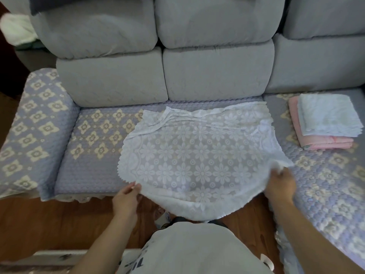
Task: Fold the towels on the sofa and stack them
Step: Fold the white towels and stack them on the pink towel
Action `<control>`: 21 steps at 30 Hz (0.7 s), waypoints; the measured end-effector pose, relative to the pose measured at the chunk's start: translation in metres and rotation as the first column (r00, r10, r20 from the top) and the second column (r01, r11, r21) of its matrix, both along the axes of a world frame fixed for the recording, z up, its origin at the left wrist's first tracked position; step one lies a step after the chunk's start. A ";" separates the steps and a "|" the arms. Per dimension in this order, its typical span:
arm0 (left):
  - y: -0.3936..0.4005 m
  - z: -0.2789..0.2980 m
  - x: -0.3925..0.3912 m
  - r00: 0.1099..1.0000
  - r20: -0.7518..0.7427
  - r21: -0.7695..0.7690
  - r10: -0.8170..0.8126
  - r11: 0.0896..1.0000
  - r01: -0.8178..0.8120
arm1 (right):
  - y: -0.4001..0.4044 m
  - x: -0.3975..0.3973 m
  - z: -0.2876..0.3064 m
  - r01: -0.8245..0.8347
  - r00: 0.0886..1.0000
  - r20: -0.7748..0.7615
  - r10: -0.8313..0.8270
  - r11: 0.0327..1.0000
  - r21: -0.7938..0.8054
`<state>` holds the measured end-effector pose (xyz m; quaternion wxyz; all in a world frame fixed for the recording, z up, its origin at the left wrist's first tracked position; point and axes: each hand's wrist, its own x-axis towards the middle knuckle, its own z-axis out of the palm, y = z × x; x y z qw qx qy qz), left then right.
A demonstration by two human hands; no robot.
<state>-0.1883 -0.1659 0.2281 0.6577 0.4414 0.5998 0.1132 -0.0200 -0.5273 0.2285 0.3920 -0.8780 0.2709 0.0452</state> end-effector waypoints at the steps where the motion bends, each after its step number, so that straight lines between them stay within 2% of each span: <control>1: -0.015 0.003 0.004 0.999 0.025 -0.007 -0.048 0.999 0.048 | 0.017 -0.007 0.007 -0.113 0.994 0.005 0.112 0.993 0.047; 3: -0.042 0.012 0.011 0.992 0.051 -0.016 -0.117 0.993 0.118 | 0.057 -0.025 0.016 -0.276 0.961 0.015 0.278 0.949 0.152; 6: -0.069 0.019 0.022 0.966 0.082 -0.025 -0.246 0.968 0.249 | 0.099 -0.051 0.013 -0.406 0.907 0.020 0.421 0.860 0.309; 11: -0.087 0.033 0.033 0.908 0.104 0.010 -0.405 0.914 0.406 | 0.144 -0.075 0.018 -0.536 0.831 0.070 0.552 0.761 0.366; 15: -0.091 0.042 0.035 0.887 0.116 0.014 -0.447 0.894 0.448 | 0.154 -0.077 0.026 -0.579 0.802 0.111 0.586 0.720 0.384; 21: -0.091 0.051 0.032 0.898 0.095 0.013 -0.429 0.903 0.430 | 0.156 -0.083 0.032 -0.502 0.853 0.103 0.512 0.750 0.431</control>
